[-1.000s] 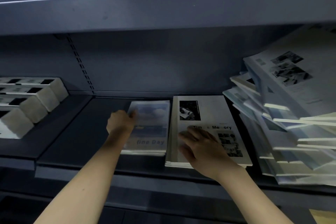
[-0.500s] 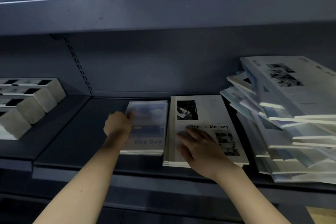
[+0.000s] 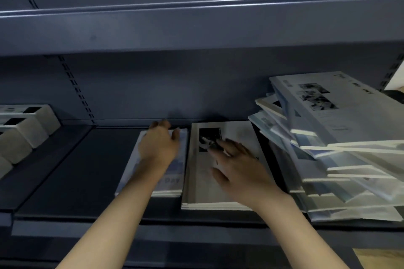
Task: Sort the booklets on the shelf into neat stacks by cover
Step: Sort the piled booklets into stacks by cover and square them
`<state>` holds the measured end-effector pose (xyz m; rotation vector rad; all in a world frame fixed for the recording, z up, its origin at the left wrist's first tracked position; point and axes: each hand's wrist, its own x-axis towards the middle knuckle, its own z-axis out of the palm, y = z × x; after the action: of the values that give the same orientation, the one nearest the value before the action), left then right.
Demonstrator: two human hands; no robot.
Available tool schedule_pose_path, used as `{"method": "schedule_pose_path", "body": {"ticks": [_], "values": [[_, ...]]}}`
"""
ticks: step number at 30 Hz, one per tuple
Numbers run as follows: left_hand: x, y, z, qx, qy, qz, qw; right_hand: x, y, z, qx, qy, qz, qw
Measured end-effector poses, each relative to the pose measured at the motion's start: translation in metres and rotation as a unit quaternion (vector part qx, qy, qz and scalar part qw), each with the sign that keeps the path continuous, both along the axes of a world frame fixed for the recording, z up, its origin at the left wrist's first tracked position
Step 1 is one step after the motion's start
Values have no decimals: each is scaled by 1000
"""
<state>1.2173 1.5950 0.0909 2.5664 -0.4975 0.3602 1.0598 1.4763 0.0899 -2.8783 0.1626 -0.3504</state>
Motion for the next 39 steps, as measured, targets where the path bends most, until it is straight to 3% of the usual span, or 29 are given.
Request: {"method": "schedule_pose_path", "body": {"ticks": [2, 8, 10, 16, 29, 34, 39], "values": [[-13, -17, 11, -23, -22, -58, 998, -9, -9, 24, -1, -80, -20, 997], [-48, -55, 35, -82, -43, -165, 982, -56, -56, 75, -33, -172, -122, 977], [-55, -63, 37, -102, -31, -194, 975, -74, -70, 83, -47, -145, -151, 977], [-69, -76, 40, -130, 0, -219, 967, -112, -100, 86, -10, 55, -188, 981], [-90, -79, 38, -115, 90, -266, 953, -107, -80, 92, -88, -2, -216, 973], [-104, -83, 44, -182, 172, -281, 926, -110, -65, 94, -129, -45, -214, 967], [-111, -83, 59, -206, 356, -274, 870, -95, -32, 79, -109, -149, -194, 964]]}}
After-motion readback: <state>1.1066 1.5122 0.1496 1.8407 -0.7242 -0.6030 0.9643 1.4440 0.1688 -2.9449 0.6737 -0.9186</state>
